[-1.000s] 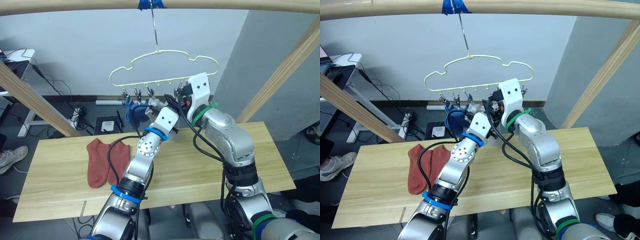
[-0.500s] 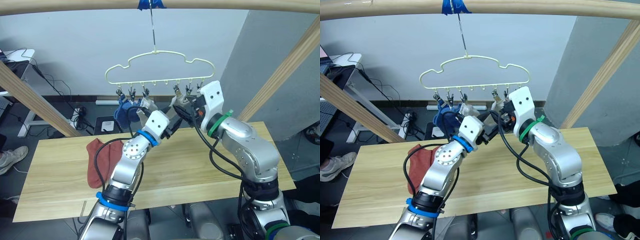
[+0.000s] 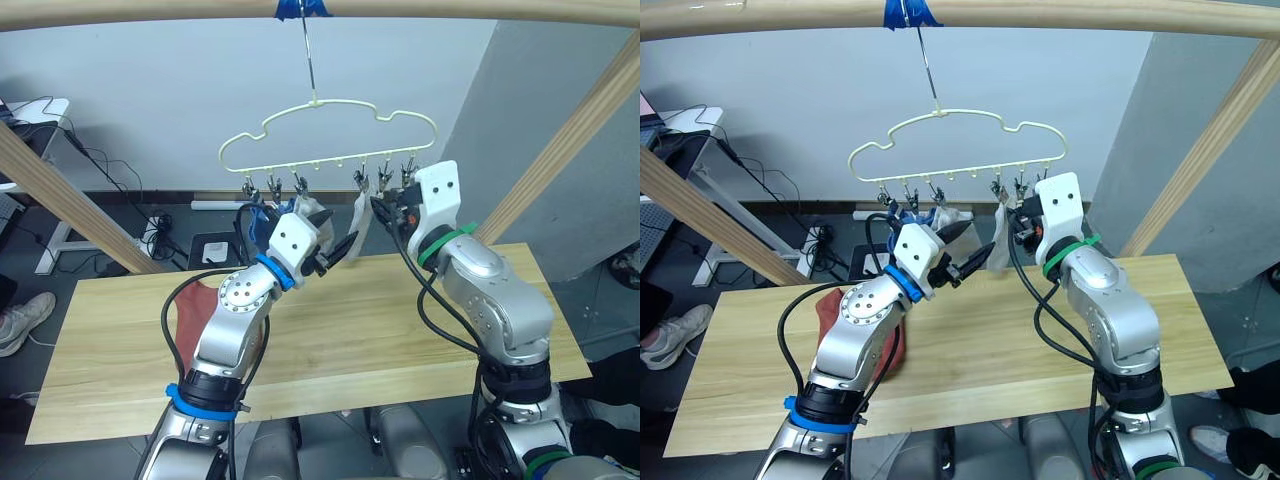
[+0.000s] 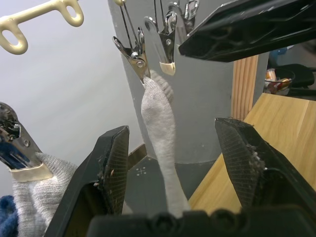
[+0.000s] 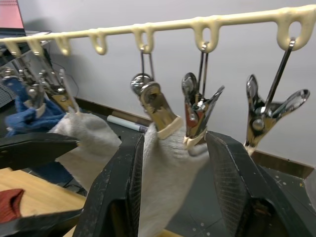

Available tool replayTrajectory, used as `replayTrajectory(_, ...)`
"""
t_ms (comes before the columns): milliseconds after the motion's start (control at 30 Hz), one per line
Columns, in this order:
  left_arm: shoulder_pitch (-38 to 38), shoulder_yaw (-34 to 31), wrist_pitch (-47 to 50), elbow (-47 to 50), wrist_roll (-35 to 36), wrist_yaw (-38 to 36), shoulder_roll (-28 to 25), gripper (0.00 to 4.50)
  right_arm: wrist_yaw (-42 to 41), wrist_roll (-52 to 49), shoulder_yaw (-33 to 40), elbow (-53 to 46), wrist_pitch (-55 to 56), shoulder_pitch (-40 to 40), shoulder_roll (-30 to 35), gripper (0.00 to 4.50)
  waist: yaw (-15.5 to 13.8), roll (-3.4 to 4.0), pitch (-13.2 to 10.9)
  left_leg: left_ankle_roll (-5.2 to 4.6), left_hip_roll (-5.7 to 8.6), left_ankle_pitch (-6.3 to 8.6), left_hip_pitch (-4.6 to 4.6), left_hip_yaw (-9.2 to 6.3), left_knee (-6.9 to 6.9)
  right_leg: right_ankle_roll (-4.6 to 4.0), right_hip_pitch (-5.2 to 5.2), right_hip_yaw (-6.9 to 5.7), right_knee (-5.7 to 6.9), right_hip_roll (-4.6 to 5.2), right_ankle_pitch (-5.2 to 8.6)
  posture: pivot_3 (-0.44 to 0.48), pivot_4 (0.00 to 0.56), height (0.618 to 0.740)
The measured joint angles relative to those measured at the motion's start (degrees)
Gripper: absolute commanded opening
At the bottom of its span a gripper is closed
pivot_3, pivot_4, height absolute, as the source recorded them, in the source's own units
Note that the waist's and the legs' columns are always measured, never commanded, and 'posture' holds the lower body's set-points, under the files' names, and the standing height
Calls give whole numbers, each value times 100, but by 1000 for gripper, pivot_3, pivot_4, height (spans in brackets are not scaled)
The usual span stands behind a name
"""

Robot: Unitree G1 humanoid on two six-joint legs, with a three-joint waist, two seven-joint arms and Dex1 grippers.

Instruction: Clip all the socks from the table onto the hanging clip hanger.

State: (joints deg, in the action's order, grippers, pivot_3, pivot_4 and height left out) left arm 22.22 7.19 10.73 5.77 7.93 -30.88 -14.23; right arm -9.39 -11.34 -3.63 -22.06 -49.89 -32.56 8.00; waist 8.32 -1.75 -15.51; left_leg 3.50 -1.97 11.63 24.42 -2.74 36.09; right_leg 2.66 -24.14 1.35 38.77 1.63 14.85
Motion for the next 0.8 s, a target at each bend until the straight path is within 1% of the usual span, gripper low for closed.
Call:
replayTrajectory(400,-3,26,8,50,0,-25,-12,3036,-35,245,-122,830,717,-416,-18,2036,-3,0,0,0,0,0,0,1,0,0,0,1,1,0,0,-232,237,740)
replayTrajectory(800,-28,28,8,51,-6,-70,-58,3036,-102,395,-337,1278,1190,-520,-145,2036,-15,0,0,0,0,0,0,0,1,-1,0,1,3,0,-1,-221,238,740)
